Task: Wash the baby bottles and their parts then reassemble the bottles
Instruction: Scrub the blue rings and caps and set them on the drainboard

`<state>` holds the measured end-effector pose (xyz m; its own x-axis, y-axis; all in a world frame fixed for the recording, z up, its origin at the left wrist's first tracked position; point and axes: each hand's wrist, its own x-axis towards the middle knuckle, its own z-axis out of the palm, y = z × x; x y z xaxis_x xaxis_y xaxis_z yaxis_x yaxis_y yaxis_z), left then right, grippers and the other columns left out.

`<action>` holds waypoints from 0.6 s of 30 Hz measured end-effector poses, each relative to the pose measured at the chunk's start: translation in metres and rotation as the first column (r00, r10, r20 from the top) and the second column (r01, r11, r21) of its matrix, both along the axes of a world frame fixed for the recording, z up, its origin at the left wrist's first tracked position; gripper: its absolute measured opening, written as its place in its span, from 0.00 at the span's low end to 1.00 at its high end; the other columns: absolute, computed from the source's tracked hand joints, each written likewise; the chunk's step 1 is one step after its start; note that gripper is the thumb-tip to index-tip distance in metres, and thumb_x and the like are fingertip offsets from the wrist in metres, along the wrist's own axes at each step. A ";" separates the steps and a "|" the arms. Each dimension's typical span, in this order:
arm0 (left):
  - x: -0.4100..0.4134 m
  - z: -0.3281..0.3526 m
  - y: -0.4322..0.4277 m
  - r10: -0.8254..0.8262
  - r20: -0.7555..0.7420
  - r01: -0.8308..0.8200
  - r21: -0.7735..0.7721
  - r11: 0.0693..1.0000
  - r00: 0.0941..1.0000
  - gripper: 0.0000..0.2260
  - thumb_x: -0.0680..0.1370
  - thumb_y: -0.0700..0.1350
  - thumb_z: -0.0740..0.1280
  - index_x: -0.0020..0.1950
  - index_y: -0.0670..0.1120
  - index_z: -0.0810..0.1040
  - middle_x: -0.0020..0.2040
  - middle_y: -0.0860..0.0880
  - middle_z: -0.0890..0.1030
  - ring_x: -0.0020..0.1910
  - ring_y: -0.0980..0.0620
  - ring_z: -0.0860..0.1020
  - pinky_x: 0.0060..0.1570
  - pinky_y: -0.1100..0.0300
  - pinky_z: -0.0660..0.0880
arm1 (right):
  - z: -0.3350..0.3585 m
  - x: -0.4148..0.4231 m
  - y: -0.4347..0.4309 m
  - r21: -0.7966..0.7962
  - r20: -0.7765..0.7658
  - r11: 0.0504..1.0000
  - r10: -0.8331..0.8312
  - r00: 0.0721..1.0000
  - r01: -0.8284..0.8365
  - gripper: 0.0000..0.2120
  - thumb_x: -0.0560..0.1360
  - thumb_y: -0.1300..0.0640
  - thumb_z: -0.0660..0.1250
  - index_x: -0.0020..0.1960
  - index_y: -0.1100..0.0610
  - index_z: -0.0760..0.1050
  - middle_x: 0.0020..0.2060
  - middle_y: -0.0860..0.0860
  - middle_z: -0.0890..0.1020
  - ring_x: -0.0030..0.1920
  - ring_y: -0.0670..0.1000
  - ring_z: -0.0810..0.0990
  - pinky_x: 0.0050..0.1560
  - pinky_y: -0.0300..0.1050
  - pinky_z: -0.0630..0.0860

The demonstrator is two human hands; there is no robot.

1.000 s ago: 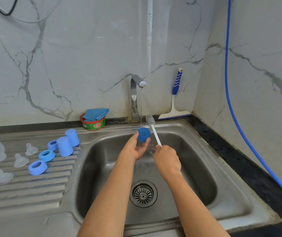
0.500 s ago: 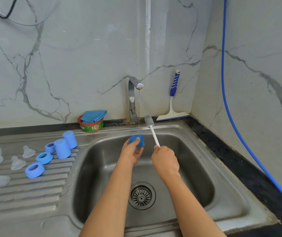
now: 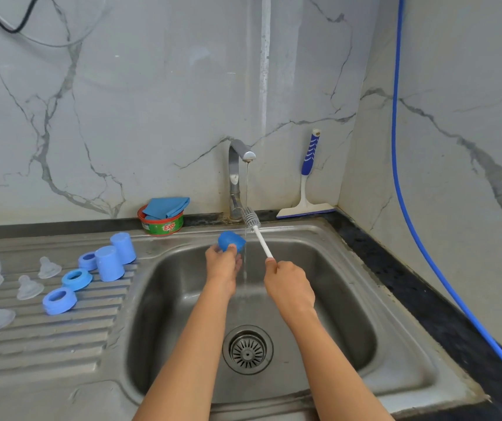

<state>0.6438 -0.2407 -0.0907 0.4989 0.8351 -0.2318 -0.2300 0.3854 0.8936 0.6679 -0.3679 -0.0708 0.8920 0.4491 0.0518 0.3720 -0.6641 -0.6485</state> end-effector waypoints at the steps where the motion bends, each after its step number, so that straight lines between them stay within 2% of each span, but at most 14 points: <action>1: -0.005 0.003 -0.003 -0.015 0.016 0.016 -0.065 0.998 1.000 0.15 0.81 0.40 0.61 0.68 0.42 0.66 0.53 0.43 0.75 0.48 0.49 0.76 0.51 0.57 0.75 | 0.001 -0.001 0.000 0.004 -0.015 1.000 0.002 1.000 -0.002 0.25 0.81 0.43 0.49 0.54 0.59 0.77 0.50 0.56 0.81 0.50 0.59 0.79 0.48 0.50 0.75; 3: -0.013 0.004 -0.007 -0.022 0.030 0.027 -0.176 0.984 0.999 0.09 0.82 0.44 0.61 0.61 0.44 0.70 0.47 0.44 0.75 0.43 0.49 0.75 0.46 0.56 0.75 | 0.003 -0.002 -0.002 -0.002 -0.028 1.000 0.028 0.999 -0.028 0.28 0.80 0.40 0.48 0.52 0.59 0.78 0.48 0.56 0.81 0.49 0.59 0.79 0.46 0.49 0.74; 6: -0.026 -0.003 -0.005 0.003 0.033 0.007 -0.305 0.952 0.999 0.12 0.81 0.49 0.62 0.60 0.45 0.71 0.48 0.44 0.75 0.41 0.50 0.73 0.39 0.59 0.74 | 0.005 -0.002 -0.002 -0.020 -0.025 0.990 0.138 0.990 -0.139 0.26 0.80 0.39 0.50 0.41 0.56 0.76 0.40 0.54 0.80 0.46 0.58 0.79 0.43 0.48 0.73; 8: -0.036 -0.005 0.001 0.051 0.046 -0.032 -0.345 0.938 0.998 0.14 0.81 0.52 0.62 0.60 0.44 0.72 0.49 0.44 0.75 0.41 0.50 0.73 0.42 0.58 0.75 | 0.005 -0.005 -0.001 -0.036 -0.035 0.975 0.218 0.975 -0.219 0.25 0.79 0.39 0.52 0.31 0.53 0.69 0.33 0.51 0.75 0.40 0.57 0.77 0.40 0.46 0.71; 10: -0.044 -0.006 0.007 0.101 0.076 -0.069 -0.350 0.934 0.992 0.16 0.82 0.53 0.60 0.62 0.42 0.71 0.56 0.42 0.75 0.46 0.49 0.75 0.51 0.56 0.75 | 0.005 -0.009 0.001 -0.066 -0.046 0.958 0.276 0.960 -0.279 0.25 0.79 0.40 0.53 0.29 0.52 0.65 0.29 0.50 0.73 0.36 0.55 0.74 0.38 0.44 0.69; 12: -0.050 -0.003 0.013 0.153 0.121 -0.102 -0.351 0.931 0.981 0.19 0.82 0.52 0.59 0.67 0.40 0.69 0.64 0.41 0.73 0.56 0.44 0.75 0.59 0.52 0.75 | 0.005 -0.012 0.003 -0.098 -0.065 0.940 0.321 0.945 -0.326 0.25 0.79 0.40 0.53 0.28 0.52 0.65 0.29 0.50 0.72 0.35 0.54 0.73 0.39 0.44 0.70; 14: -0.053 -0.001 0.019 0.214 0.179 -0.130 -0.391 0.911 0.960 0.20 0.82 0.48 0.60 0.69 0.37 0.67 0.68 0.38 0.70 0.63 0.41 0.74 0.62 0.46 0.73 | 0.003 -0.013 0.003 -0.135 -0.073 0.926 0.345 0.936 -0.352 0.24 0.79 0.40 0.53 0.29 0.52 0.66 0.29 0.50 0.73 0.33 0.53 0.72 0.39 0.44 0.71; 18: -0.049 0.004 0.020 0.227 0.193 -0.145 -0.363 0.921 0.955 0.17 0.81 0.41 0.63 0.68 0.36 0.68 0.69 0.37 0.69 0.66 0.38 0.71 0.64 0.42 0.71 | -0.001 -0.012 0.004 -0.180 -0.002 0.940 0.295 0.955 -0.290 0.24 0.80 0.40 0.50 0.35 0.53 0.70 0.35 0.51 0.75 0.39 0.55 0.76 0.40 0.45 0.71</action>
<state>0.5944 -0.2206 -0.0872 0.4153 0.8082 -0.4176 -0.5081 0.5869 0.6304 0.6555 -0.3639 -0.0715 0.7191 0.6942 -0.0315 0.5818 -0.6263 -0.5188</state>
